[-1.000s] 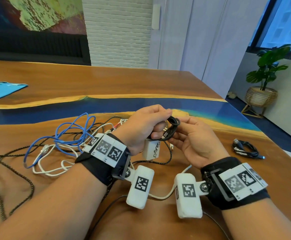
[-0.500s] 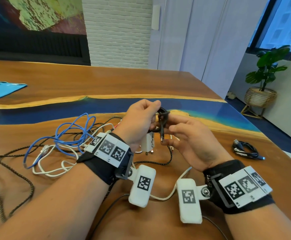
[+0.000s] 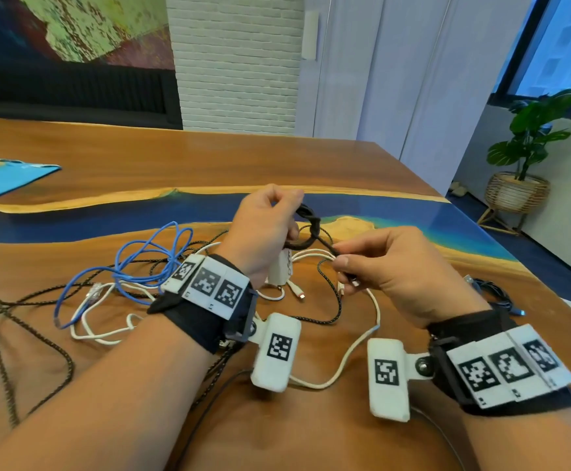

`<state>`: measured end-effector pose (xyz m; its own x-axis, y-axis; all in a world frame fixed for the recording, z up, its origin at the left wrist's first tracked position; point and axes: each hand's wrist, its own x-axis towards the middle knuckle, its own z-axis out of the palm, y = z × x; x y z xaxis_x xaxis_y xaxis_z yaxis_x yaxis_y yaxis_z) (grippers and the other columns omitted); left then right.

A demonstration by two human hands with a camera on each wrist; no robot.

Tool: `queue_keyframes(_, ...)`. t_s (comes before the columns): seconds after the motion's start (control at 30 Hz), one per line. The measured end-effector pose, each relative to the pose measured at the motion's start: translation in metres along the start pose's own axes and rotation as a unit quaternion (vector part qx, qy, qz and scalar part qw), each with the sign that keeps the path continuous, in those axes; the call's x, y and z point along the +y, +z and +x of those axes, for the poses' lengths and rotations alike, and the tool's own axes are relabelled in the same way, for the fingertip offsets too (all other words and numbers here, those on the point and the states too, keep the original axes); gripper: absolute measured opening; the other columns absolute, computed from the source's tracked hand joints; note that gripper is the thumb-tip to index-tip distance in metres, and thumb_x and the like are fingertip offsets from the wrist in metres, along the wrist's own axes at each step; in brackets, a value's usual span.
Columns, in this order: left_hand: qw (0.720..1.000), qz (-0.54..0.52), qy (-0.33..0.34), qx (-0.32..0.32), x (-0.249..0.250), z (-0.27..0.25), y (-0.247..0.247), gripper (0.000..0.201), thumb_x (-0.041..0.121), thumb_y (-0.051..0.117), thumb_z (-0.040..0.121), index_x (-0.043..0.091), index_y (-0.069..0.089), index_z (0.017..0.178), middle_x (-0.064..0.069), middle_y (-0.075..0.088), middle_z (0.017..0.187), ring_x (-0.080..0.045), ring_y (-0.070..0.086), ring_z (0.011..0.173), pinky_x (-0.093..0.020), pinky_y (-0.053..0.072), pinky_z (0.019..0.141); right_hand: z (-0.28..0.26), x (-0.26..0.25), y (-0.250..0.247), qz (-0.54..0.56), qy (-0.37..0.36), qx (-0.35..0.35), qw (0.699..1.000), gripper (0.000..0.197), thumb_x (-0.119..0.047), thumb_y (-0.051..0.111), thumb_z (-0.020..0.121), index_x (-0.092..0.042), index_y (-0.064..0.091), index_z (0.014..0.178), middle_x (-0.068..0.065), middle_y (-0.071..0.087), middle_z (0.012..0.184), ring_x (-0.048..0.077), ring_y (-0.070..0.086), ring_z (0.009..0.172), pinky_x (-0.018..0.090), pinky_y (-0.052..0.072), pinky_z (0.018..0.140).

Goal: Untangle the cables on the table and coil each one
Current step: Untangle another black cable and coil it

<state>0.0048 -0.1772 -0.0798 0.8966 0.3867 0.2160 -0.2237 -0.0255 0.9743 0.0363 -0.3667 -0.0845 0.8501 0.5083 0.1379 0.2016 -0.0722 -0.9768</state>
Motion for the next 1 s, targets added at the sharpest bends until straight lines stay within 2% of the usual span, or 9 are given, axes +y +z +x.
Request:
queue_keyframes(0.1, 1.000, -0.014, -0.002, 0.000, 0.000, -0.002, 0.004, 0.030, 0.026, 0.057, 0.104, 0.019, 0.051, 0.075, 0.009, 0.046, 0.049, -0.017, 0.044, 0.056, -0.040, 0.040, 0.072, -0.007, -0.007, -0.008, 0.064, 0.008, -0.065, 0.996, 0.022, 0.000, 0.074, 0.075, 0.006, 0.073, 0.096, 0.027, 0.067, 0.078, 0.027, 0.064, 0.065, 0.032, 0.059, 0.060)
queue_keyframes(0.17, 0.999, -0.030, -0.005, -0.016, 0.000, -0.002, 0.005, 0.031, 0.025, 0.056, 0.105, 0.018, 0.049, 0.075, 0.007, 0.043, 0.051, -0.018, 0.043, 0.056, -0.037, 0.042, 0.068, -0.008, -0.007, -0.010, 0.092, 0.004, -0.074, 0.993, 0.024, -0.005, 0.074, 0.070, 0.003, 0.073, 0.093, 0.024, 0.069, 0.079, 0.026, 0.064, 0.066, 0.032, 0.058, 0.063)
queue_keyframes(0.27, 0.995, -0.087, -0.041, -0.041, 0.005, -0.002, 0.002, 0.031, 0.023, 0.053, 0.107, 0.017, 0.047, 0.077, 0.005, 0.034, 0.055, -0.017, 0.039, 0.054, -0.029, 0.040, 0.060, 0.000, 0.001, -0.008, 0.003, -0.023, -0.004, 1.000, 0.010, -0.004, 0.077, 0.079, -0.010, 0.076, 0.087, 0.015, 0.075, 0.084, 0.021, 0.068, 0.076, 0.036, 0.054, 0.074)
queue_keyframes(0.37, 0.981, -0.162, -0.087, -0.066, 0.010, -0.006, 0.002, 0.023, 0.021, 0.051, 0.106, 0.014, 0.050, 0.085, 0.003, 0.031, 0.057, -0.018, 0.039, 0.057, -0.028, 0.037, 0.058, 0.008, 0.011, -0.003, -0.109, -0.037, 0.097, 0.989, 0.015, -0.006, 0.080, 0.084, -0.021, 0.080, 0.083, 0.009, 0.077, 0.082, 0.018, 0.069, 0.077, 0.040, 0.059, 0.076)
queue_keyframes(0.5, 0.963, -0.229, -0.099, -0.098, 0.014, -0.014, 0.009, 0.019, 0.016, 0.045, 0.106, 0.012, 0.048, 0.087, 0.000, 0.028, 0.060, -0.019, 0.042, 0.058, -0.031, 0.039, 0.062, 0.011, 0.015, 0.007, -0.093, -0.056, 0.150, 0.983, 0.016, -0.006, 0.077, 0.086, -0.021, 0.081, 0.085, 0.002, 0.078, 0.082, 0.018, 0.073, 0.080, 0.036, 0.060, 0.075)
queue_keyframes(0.63, 0.968, -0.221, -0.076, -0.090, 0.013, -0.018, 0.014, 0.010, 0.013, 0.041, 0.108, 0.009, 0.048, 0.102, -0.001, 0.032, 0.062, -0.020, 0.042, 0.062, -0.033, 0.039, 0.068, 0.010, 0.016, 0.026, 0.040, -0.062, 0.148, 0.986, 0.012, 0.001, 0.070, 0.091, -0.005, 0.079, 0.097, 0.017, 0.077, 0.092, 0.034, 0.074, 0.089, 0.040, 0.063, 0.080)
queue_keyframes(0.77, 0.977, -0.193, -0.057, -0.066, 0.013, -0.017, 0.015, 0.008, 0.012, 0.044, 0.108, 0.008, 0.050, 0.106, 0.000, 0.037, 0.061, -0.019, 0.043, 0.063, -0.033, 0.041, 0.069, 0.005, 0.009, 0.036, 0.188, -0.032, 0.115, 0.975, 0.016, -0.002, 0.061, 0.097, -0.002, 0.077, 0.099, 0.023, 0.075, 0.103, 0.029, 0.074, 0.093, 0.035, 0.061, 0.084)
queue_keyframes(0.87, 0.979, -0.181, -0.050, -0.075, 0.013, -0.018, 0.015, 0.008, 0.011, 0.045, 0.107, 0.008, 0.051, 0.104, 0.001, 0.038, 0.061, -0.018, 0.044, 0.062, -0.032, 0.042, 0.068, 0.003, 0.007, 0.038, 0.179, -0.047, 0.117, 0.976, 0.009, -0.006, 0.071, 0.091, -0.008, 0.080, 0.093, 0.021, 0.076, 0.104, 0.032, 0.074, 0.100, 0.038, 0.060, 0.089)
queue_keyframes(1.0, 0.982, -0.145, -0.045, -0.109, 0.012, -0.018, 0.014, 0.014, 0.000, 0.049, 0.102, 0.007, 0.056, 0.111, -0.002, 0.049, 0.067, -0.017, 0.052, 0.068, -0.033, 0.047, 0.073, 0.006, 0.008, 0.036, 0.211, -0.052, 0.170, 0.961, 0.011, 0.005, 0.071, 0.086, -0.002, 0.077, 0.091, 0.029, 0.072, 0.108, 0.034, 0.074, 0.093, 0.035, 0.061, 0.078)
